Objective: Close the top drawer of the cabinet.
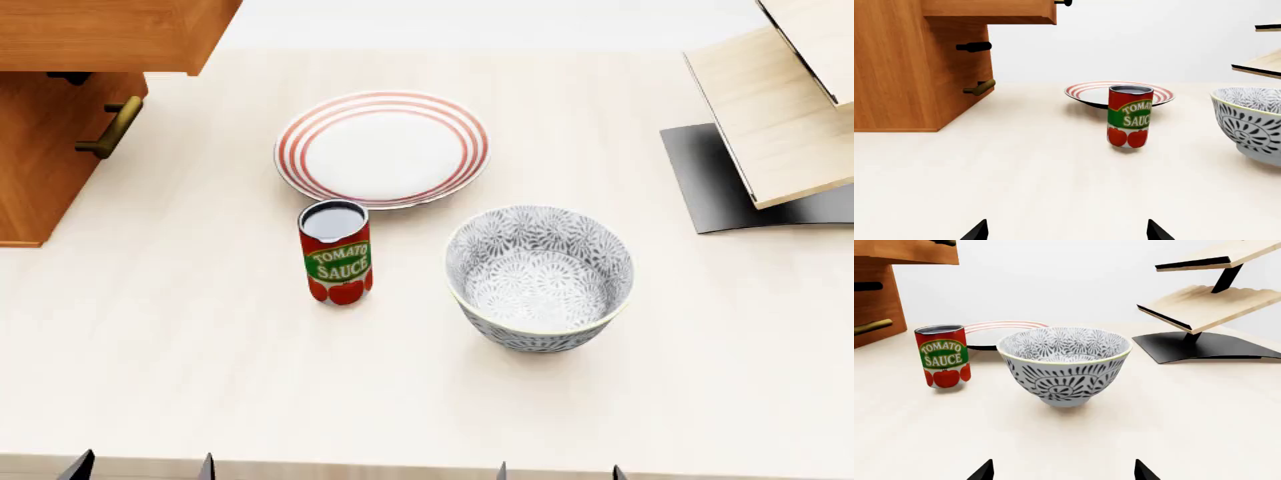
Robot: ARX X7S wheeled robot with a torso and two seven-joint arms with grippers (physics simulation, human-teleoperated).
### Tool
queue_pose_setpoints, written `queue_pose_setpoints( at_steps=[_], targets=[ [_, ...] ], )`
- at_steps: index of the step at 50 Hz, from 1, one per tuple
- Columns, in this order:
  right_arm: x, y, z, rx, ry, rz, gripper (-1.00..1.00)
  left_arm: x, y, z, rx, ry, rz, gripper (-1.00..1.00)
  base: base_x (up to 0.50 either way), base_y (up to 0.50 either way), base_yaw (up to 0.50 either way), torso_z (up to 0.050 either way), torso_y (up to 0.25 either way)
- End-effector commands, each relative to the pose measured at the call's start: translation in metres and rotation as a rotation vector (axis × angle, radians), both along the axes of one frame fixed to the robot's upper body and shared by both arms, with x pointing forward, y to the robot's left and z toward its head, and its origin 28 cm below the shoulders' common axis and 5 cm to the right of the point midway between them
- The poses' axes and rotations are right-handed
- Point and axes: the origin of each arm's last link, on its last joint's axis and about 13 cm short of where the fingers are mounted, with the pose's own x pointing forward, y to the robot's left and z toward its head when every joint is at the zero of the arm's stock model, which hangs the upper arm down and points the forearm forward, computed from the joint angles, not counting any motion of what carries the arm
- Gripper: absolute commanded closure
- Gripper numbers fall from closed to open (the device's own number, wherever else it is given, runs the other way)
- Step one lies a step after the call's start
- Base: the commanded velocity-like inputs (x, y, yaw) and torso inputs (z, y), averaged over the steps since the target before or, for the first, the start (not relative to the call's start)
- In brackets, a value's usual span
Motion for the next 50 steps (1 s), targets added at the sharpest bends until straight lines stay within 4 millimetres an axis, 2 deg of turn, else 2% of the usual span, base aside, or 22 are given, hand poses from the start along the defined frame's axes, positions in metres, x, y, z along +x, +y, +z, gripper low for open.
queue_pose_setpoints(
  at_steps=[1,3,4,6,8,17,21,26,27,29,32,39,41,43,44,47,50],
  targets=[
    [0.0,0.0,0.0,0.0,0.0,0.0,-1.0,0.0,0.0,0.001,0.0,0.0,0.0,-1.0,0.0,0.0,0.0,0.0,0.0],
    [0.001,0.002,-0.001,-0.009,0.007,0.009,-1.0,0.002,0.0,-0.001,0.002,0.005,-0.002,-1.0,0.0,0.0,0.0,0.0,0.0],
    [-0.009,-0.001,0.0,-0.012,0.012,0.013,-1.0,0.001,0.0,-0.001,0.003,0.007,-0.002,-1.0,0.0,0.0,0.0,0.0,0.0],
    [0.001,0.004,-0.002,-0.015,0.013,0.028,-1.0,0.004,0.002,0.0,0.0,0.008,-0.002,-1.0,0.0,0.0,0.0,0.0,0.0],
    [0.003,0.004,-0.002,-0.016,0.014,0.032,-1.0,0.002,0.002,-0.002,0.001,0.007,-0.002,-1.0,0.0,0.0,0.0,0.0,0.0],
    [0.0,0.005,0.0,-0.008,0.02,0.029,-1.0,0.0,0.003,-0.001,0.0,-0.001,0.002,-1.0,0.0,0.0,0.0,0.0,0.0],
    [-0.001,0.004,0.006,0.008,0.015,0.011,-1.0,-0.002,0.002,0.007,-0.03,-0.012,0.011,-1.0,0.0,0.0,0.0,0.0,0.0],
    [0.006,0.005,0.027,0.022,-0.021,0.006,-1.0,0.006,-0.004,0.046,-0.078,-0.08,-0.046,-1.0,0.0,0.0,0.0,0.0,0.0],
    [0.004,0.004,0.034,0.03,-0.035,0.015,-1.0,0.009,-0.007,0.061,-0.05,-0.112,-0.069,-1.0,0.0,0.0,0.0,0.0,0.0],
    [0.004,0.004,0.044,0.042,-0.046,0.017,-1.0,0.01,-0.01,0.076,-0.041,-0.134,-0.099,-1.0,0.0,0.0,0.0,0.0,0.0],
    [0.012,0.0,0.069,0.073,-0.103,-0.007,-1.0,0.011,-0.019,0.112,-0.007,-0.201,-0.153,-1.0,0.0,0.0,0.0,0.0,0.0],
    [0.037,-0.003,0.118,0.135,-0.181,-0.083,-1.0,0.028,-0.026,0.151,0.078,-0.255,-0.199,-1.0,0.0,0.0,0.0,0.0,0.0],
    [0.036,-0.006,0.128,0.21,-0.211,-0.109,-1.0,0.029,-0.027,0.157,0.077,-0.261,-0.197,-1.0,0.0,0.0,0.0,0.0,0.0],
    [0.036,-0.009,0.14,0.197,-0.241,-0.136,-1.0,0.032,-0.028,0.164,0.098,-0.275,-0.207,-1.0,0.0,0.0,0.0,0.0,0.0],
    [0.03,-0.014,0.15,0.224,-0.261,-0.175,-1.0,0.032,-0.029,0.174,0.105,-0.285,-0.219,-1.0,0.0,0.0,0.0,0.0,0.0],
    [0.02,-0.019,0.16,0.252,-0.278,-0.225,-1.0,0.034,-0.028,0.182,0.13,-0.295,-0.222,-1.0,0.0,0.0,0.0,0.0,0.0],
    [0.018,-0.018,0.166,0.279,-0.291,-0.245,-1.0,0.049,-0.022,0.192,0.192,-0.304,-0.214,-1.0,0.0,0.0,0.0,0.0,0.0]
  ],
)
